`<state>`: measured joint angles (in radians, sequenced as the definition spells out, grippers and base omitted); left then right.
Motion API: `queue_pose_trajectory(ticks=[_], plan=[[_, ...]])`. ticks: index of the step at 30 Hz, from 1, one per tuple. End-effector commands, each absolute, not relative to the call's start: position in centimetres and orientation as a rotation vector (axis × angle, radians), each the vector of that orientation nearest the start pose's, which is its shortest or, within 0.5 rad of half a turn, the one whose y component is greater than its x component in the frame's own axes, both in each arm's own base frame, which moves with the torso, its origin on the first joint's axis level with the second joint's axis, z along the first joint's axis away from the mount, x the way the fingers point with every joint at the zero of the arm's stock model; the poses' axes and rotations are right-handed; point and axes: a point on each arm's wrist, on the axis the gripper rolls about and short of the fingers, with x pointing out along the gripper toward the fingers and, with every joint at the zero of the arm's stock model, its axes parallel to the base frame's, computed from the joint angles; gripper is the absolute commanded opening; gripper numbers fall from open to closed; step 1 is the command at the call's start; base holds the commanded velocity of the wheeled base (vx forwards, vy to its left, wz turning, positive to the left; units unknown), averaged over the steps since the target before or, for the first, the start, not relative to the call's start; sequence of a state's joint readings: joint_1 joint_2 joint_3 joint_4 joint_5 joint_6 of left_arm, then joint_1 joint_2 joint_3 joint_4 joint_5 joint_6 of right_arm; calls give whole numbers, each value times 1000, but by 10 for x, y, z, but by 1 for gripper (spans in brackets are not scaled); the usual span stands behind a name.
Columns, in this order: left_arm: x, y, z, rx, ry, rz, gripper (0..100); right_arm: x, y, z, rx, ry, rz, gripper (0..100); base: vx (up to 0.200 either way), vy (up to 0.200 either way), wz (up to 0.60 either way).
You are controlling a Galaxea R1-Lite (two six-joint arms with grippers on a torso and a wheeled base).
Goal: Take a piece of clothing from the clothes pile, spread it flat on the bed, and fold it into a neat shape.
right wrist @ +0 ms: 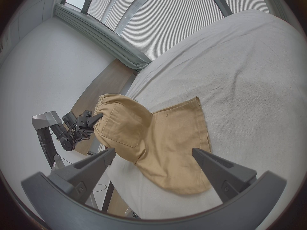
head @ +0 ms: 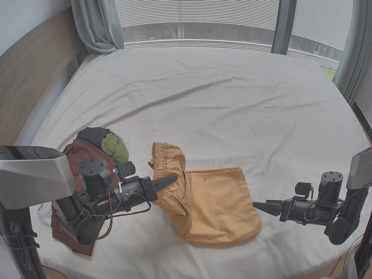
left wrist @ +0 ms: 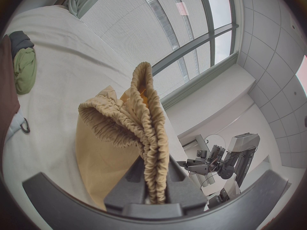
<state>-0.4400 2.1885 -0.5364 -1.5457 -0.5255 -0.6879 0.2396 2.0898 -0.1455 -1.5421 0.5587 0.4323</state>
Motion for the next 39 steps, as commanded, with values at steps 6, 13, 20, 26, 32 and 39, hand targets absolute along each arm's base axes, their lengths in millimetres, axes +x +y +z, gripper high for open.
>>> queue_pose_trajectory(ticks=[6, 13, 20, 26, 32, 39], plan=[[301, -180, 42, -650, 468, -940, 0, 240, 64, 36, 473, 542, 669, 100, 0, 0, 0], [299, -192, 34, -648, 490, -951, 0, 243, 61, 37, 475, 529, 657, 100, 0, 0, 0], [298, -205, 20, -640, 523, -969, 0, 244, 60, 37, 475, 524, 655, 100, 0, 0, 0], [299, -218, 9, -634, 540, -981, 0, 246, 58, 38, 477, 518, 647, 100, 0, 0, 0], [299, -225, 3, -630, 551, -993, 0, 246, 57, 38, 477, 515, 645, 100, 0, 0, 0], [301, -230, -4, -629, 551, -978, 0, 246, 57, 38, 477, 516, 644, 100, 0, 0, 0]])
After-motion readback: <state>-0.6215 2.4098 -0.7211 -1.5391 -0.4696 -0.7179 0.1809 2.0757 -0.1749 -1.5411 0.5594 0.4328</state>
